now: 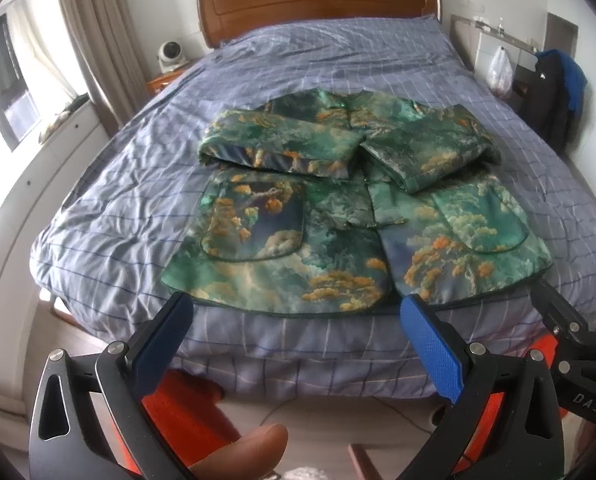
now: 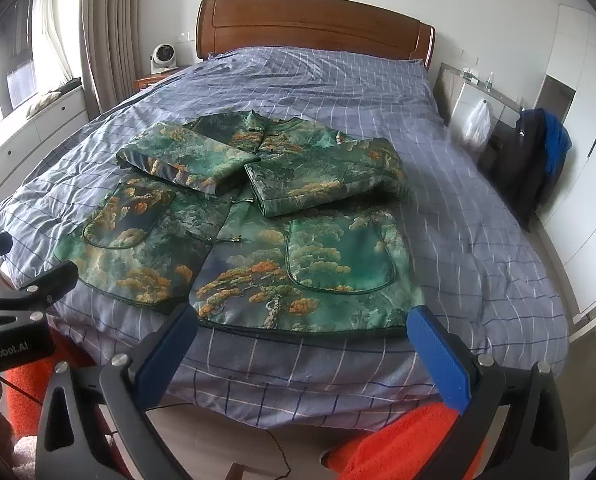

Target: Fold large clothes

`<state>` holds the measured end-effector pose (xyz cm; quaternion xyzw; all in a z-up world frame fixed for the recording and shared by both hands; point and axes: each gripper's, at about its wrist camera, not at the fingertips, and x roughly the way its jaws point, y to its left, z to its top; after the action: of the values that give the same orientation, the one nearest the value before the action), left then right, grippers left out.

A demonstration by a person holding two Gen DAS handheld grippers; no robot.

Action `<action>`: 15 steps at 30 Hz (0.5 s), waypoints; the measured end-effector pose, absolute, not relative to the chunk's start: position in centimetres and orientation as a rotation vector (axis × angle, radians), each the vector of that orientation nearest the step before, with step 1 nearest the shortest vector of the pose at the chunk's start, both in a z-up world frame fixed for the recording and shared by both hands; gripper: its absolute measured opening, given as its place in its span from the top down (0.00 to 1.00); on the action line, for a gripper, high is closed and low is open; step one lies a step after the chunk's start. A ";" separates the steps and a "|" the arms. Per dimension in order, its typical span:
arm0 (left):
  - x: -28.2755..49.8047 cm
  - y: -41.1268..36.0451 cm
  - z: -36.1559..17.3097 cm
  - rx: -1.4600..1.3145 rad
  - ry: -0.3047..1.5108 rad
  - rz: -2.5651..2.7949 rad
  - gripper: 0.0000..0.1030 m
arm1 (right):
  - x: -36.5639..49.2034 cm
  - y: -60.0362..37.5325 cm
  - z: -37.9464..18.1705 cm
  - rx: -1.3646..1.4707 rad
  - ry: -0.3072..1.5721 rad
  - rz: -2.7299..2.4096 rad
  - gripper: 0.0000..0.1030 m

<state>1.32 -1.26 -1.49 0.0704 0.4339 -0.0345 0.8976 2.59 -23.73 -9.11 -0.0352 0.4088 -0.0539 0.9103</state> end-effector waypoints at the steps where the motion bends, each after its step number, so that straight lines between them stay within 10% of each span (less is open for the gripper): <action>1: 1.4 -1.2 -1.5 0.143 0.900 -0.076 0.00 | 2.6 -23.7 -9.1 -0.070 0.844 -0.112 0.00; 15: 1.4 -1.7 -1.6 0.158 0.907 -0.094 0.00 | 3.0 -23.9 -9.2 -0.064 0.847 -0.119 0.00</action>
<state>1.38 -1.71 -1.64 0.0764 0.4376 -0.0455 0.8947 2.95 -23.86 -9.18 -0.0311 0.4107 -0.0579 0.9094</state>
